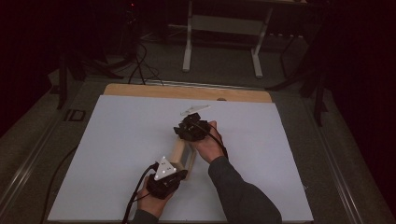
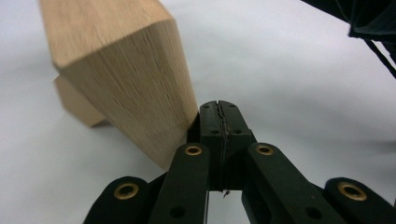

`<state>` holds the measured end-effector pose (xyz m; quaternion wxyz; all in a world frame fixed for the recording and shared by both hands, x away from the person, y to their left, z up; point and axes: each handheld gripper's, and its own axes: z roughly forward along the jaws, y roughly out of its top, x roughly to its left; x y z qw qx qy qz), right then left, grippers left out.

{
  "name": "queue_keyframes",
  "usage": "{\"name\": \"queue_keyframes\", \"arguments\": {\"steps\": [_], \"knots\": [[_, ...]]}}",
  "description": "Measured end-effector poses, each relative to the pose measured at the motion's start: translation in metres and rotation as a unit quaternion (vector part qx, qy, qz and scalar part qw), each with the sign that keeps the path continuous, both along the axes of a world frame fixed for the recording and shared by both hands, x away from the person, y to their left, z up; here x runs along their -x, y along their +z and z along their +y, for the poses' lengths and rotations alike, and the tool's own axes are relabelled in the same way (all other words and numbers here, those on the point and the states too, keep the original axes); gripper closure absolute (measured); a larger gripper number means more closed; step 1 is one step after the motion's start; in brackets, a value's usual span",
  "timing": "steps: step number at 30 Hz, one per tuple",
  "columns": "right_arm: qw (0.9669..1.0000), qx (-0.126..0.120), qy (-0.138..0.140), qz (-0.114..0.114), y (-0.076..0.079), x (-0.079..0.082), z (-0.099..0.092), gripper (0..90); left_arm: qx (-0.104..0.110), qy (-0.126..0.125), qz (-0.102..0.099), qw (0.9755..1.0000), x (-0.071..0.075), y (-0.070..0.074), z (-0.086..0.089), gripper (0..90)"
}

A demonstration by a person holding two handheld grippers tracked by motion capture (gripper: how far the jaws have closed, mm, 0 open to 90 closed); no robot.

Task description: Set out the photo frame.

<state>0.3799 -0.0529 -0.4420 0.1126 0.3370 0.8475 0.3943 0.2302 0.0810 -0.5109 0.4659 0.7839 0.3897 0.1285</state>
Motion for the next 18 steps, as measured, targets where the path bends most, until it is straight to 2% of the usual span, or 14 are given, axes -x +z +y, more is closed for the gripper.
{"name": "queue_keyframes", "arguments": {"steps": [18], "knots": [[0.9991,-0.018,-0.033,0.022,0.001,-0.007,-0.020,73.0,-0.001,0.032,0.002,0.9995,-0.009,0.001,0.019,89.8]]}}
